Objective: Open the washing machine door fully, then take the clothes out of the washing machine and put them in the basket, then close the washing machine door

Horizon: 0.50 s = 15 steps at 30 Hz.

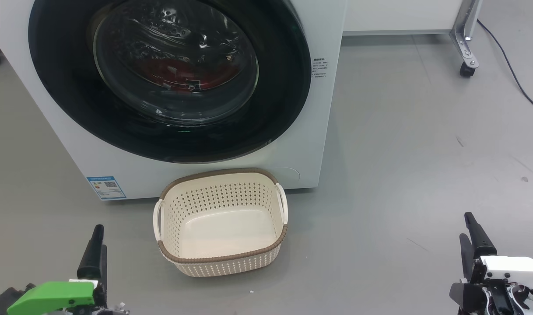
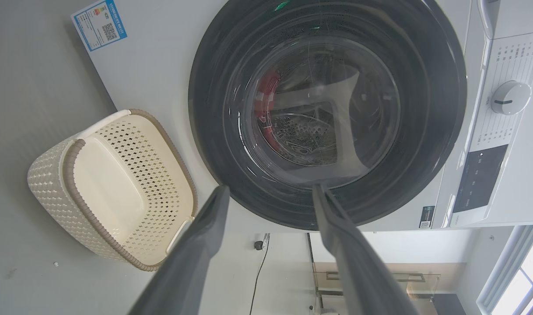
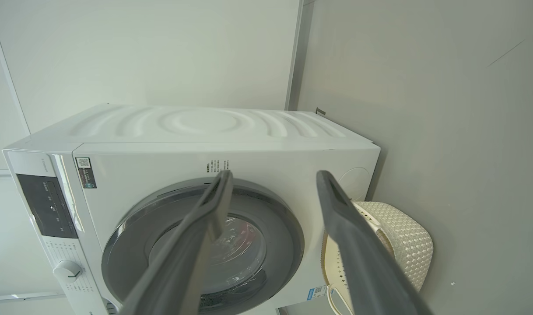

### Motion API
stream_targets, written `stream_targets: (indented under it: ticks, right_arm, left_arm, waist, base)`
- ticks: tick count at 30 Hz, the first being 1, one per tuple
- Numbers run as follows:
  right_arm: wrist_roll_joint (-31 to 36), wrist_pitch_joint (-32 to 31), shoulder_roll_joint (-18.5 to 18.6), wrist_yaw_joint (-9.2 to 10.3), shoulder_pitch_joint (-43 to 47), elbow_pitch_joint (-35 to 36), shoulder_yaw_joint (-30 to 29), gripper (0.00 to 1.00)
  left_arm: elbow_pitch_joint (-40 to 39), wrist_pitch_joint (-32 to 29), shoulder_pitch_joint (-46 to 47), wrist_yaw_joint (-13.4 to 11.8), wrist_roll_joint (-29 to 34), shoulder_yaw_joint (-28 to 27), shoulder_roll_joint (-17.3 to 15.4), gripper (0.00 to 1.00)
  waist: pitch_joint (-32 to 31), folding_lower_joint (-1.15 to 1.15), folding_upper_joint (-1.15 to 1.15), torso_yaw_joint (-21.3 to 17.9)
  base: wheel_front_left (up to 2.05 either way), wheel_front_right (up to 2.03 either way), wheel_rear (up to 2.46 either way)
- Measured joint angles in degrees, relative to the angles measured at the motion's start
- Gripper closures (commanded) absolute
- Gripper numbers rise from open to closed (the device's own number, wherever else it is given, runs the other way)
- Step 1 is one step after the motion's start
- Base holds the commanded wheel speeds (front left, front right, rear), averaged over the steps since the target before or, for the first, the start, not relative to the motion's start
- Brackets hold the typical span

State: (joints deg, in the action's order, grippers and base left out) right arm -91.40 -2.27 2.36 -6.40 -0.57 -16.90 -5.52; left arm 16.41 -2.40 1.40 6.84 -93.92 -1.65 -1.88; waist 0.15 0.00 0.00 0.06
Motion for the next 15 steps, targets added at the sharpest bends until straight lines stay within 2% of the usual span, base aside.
stream_targets:
  ticks: [7,15]
  right_arm:
    - [4.09,1.31,1.53,-0.01,-0.01,0.16,0.86,0.00]
    - [13.67,4.53,4.64,0.08,-0.12,0.48,3.35,0.00]
  left_arm:
    - [-0.89,1.93,0.81,0.00,5.66,1.76,-1.32,0.00]
    - [-1.13,5.05,1.00,0.00,15.00,4.60,-3.99,0.00]
  waist:
    - [0.00,0.00,0.00,0.03]
    - [0.04,0.00,0.00,0.05]
  base:
    - [0.00,0.00,0.00]
    - [0.00,0.00,0.00]
